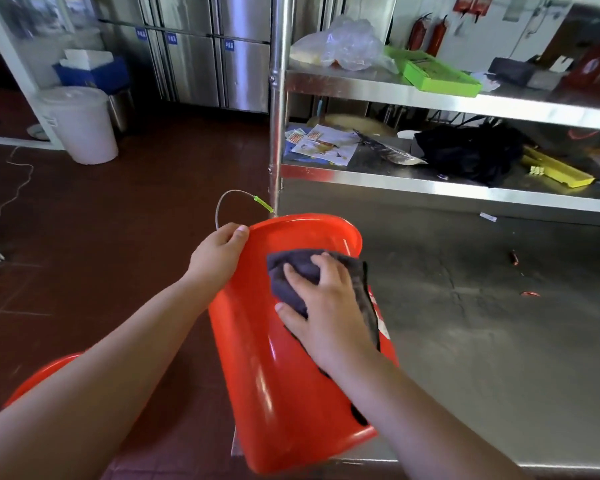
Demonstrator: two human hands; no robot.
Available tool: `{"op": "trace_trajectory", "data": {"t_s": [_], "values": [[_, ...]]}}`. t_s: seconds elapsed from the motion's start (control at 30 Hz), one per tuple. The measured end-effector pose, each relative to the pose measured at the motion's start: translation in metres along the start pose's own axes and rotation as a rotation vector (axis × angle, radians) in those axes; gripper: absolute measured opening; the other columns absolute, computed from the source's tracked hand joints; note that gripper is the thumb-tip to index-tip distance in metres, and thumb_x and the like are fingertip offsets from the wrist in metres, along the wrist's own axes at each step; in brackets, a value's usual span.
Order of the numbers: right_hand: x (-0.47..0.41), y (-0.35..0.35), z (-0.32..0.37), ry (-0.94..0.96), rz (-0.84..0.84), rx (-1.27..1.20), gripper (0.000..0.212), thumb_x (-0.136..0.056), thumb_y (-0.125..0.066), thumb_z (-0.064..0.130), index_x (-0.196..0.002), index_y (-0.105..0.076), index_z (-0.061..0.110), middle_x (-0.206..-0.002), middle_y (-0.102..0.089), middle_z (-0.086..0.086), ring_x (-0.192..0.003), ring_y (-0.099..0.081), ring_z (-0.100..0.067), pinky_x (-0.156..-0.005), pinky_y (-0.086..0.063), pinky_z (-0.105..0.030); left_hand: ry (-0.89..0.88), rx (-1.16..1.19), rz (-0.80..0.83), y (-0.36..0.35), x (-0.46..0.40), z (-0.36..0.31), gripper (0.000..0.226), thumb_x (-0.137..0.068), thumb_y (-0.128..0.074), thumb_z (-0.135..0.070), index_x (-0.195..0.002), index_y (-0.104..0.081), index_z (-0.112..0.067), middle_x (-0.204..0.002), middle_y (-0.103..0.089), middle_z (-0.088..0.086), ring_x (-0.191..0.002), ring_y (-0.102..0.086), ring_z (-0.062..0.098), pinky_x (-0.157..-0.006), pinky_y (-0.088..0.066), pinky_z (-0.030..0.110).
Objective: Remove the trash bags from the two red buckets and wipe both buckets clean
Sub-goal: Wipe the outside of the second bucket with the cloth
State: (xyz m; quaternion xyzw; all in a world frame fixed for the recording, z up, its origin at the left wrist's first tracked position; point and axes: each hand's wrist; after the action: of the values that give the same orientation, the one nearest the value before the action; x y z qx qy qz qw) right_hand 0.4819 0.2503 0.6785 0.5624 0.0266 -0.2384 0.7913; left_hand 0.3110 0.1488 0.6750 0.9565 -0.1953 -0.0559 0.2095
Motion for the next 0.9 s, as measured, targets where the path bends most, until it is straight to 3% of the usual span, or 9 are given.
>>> {"op": "trace_trajectory", "data": {"t_s": [0.07,0.17,0.3,0.4,0.47,0.6,0.67,0.77,0.9], "values": [[0.016,-0.006,0.015,0.079,0.020,0.157,0.048,-0.073,-0.070,0.039,-0.120,-0.065,0.025,-0.129,-0.052,-0.015,-0.128,-0.043,-0.036,-0.109,-0.034,-0.048,-0.023,-0.111,0.028,-0.014,-0.007,-0.016,0.030,-0.097,-0.039,-0.044,-0.089,-0.059,-0.023,-0.082,-0.060,0.003,-0.099,-0.059,0.032,-0.098,-0.042,0.048],[0.033,-0.011,0.026,0.152,0.056,0.355,0.036,-0.068,-0.072,0.041,-0.104,-0.070,0.034,-0.122,-0.062,-0.010,-0.122,-0.053,-0.031,-0.102,-0.043,-0.047,-0.066,-0.278,0.052,-0.031,-0.010,-0.035,0.028,-0.097,-0.033,-0.046,-0.091,-0.056,-0.031,-0.086,-0.060,0.000,-0.104,-0.056,0.032,-0.102,-0.036,0.048],[0.034,0.000,0.007,0.193,0.059,0.152,0.036,-0.072,-0.070,0.033,-0.107,-0.070,0.027,-0.131,-0.054,-0.014,-0.131,-0.043,-0.033,-0.111,-0.024,-0.048,-0.115,-0.390,0.016,-0.041,-0.009,-0.043,0.036,-0.099,-0.030,-0.044,-0.103,-0.059,-0.023,-0.105,-0.064,0.011,-0.108,-0.054,0.035,-0.100,-0.037,0.047],[0.030,0.013,-0.016,0.040,0.017,-0.059,0.045,-0.073,-0.072,0.024,-0.118,-0.067,0.024,-0.138,-0.047,-0.011,-0.134,-0.038,-0.029,-0.116,-0.022,-0.042,-0.119,-0.367,0.000,-0.041,-0.010,-0.041,0.037,-0.098,-0.031,-0.044,-0.104,-0.060,-0.021,-0.103,-0.064,0.012,-0.106,-0.055,0.036,-0.100,-0.037,0.049],[0.025,0.020,-0.035,-0.106,-0.024,-0.248,0.045,-0.077,-0.072,0.021,-0.121,-0.065,0.024,-0.140,-0.044,-0.005,-0.132,-0.039,-0.018,-0.113,-0.025,-0.027,-0.125,-0.335,-0.004,-0.038,-0.009,-0.034,0.036,-0.098,-0.032,-0.044,-0.100,-0.060,-0.022,-0.092,-0.063,0.007,-0.102,-0.056,0.035,-0.099,-0.038,0.050],[0.020,0.024,-0.070,-0.367,-0.108,-0.421,0.035,-0.079,-0.070,0.018,-0.113,-0.069,0.025,-0.116,-0.057,0.008,-0.103,-0.053,-0.002,-0.086,-0.030,0.002,-0.039,-0.083,0.024,-0.023,-0.008,-0.011,0.032,-0.093,-0.039,-0.047,-0.080,-0.057,-0.025,-0.070,-0.053,-0.004,-0.082,-0.055,0.026,-0.092,-0.044,0.049],[0.023,0.022,-0.082,-0.518,-0.112,-0.502,0.021,-0.080,-0.068,0.021,-0.099,-0.071,0.030,-0.091,-0.062,0.017,-0.084,-0.056,0.001,-0.067,-0.034,0.003,0.001,0.086,0.051,-0.013,-0.003,-0.001,0.022,-0.085,-0.051,-0.048,-0.077,-0.061,-0.031,-0.076,-0.055,-0.001,-0.080,-0.054,0.022,-0.083,-0.046,0.042],[0.029,0.019,-0.089,-0.703,-0.064,-0.627,0.009,-0.081,-0.064,0.027,-0.078,-0.068,0.034,-0.064,-0.066,0.017,-0.065,-0.060,-0.001,-0.049,-0.039,-0.006,-0.023,0.076,0.097,0.004,0.004,0.015,0.016,-0.078,-0.071,-0.038,-0.085,-0.060,-0.030,-0.085,-0.061,-0.004,-0.077,-0.058,0.014,-0.069,-0.048,0.030],[0.034,0.017,-0.075,-0.692,-0.054,-0.623,0.007,-0.083,-0.062,0.031,-0.082,-0.067,0.036,-0.074,-0.069,0.015,-0.076,-0.064,-0.005,-0.057,-0.043,-0.014,-0.004,0.037,0.056,0.018,0.009,0.027,0.028,-0.078,-0.074,-0.036,-0.099,-0.056,-0.028,-0.090,-0.059,-0.009,-0.080,-0.059,0.008,-0.062,-0.044,0.027]]}}
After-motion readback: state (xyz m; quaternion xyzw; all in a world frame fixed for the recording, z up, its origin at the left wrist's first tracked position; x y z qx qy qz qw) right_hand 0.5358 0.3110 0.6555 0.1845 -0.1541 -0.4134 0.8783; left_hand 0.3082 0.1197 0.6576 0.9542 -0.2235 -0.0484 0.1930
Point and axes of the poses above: each hand's wrist, its own x-axis away from the middle knuckle, its own y-axis out of the back of the hand, z = x × y
